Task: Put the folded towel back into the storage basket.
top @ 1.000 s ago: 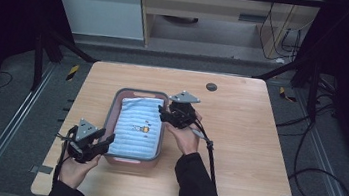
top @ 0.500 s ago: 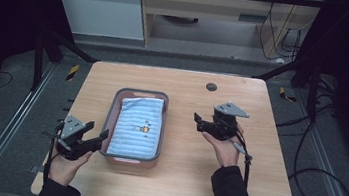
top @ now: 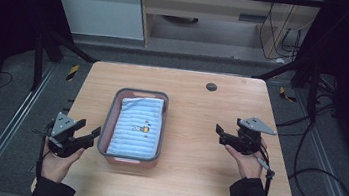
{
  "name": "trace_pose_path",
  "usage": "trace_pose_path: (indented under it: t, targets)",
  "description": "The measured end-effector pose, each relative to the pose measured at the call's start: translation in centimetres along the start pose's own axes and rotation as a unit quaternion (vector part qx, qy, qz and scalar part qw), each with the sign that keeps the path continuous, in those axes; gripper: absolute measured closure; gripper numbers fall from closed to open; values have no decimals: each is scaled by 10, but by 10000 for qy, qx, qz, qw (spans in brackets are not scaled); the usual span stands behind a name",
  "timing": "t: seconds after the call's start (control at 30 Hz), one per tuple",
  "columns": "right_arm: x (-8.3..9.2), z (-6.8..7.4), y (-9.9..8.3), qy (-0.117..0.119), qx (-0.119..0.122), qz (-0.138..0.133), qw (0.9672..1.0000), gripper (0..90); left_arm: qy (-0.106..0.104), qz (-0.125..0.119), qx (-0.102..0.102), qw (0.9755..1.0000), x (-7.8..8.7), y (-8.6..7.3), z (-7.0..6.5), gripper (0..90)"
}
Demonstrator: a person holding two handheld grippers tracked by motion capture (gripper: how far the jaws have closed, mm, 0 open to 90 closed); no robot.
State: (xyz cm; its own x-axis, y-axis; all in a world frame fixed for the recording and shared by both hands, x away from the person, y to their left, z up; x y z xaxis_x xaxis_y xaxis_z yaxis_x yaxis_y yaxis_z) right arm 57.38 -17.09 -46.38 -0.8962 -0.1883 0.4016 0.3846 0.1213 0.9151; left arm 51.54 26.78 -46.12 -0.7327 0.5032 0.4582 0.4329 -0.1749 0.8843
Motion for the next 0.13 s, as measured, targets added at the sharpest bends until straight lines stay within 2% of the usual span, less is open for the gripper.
trace_pose_path:
  t: [0.07,0.13]
  targets:
    - [2,-3,-2,-16,-29,-7,10000,180,22,8,4,10000,1,-1,2,362]
    - [7,-12,-8,-48,-91,-3,9999,180,59,23,14,10000,2,-2,5,372]
Point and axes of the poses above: each handheld gripper's, and its own axes: x roughly backward along the jaws, y roughly out of its top, z roughly to its left, the point moved 10 cm from there along -x, roughly forward along the jaws, and after that the axes turned 12 degrees about -y, right-handed, at the moved point
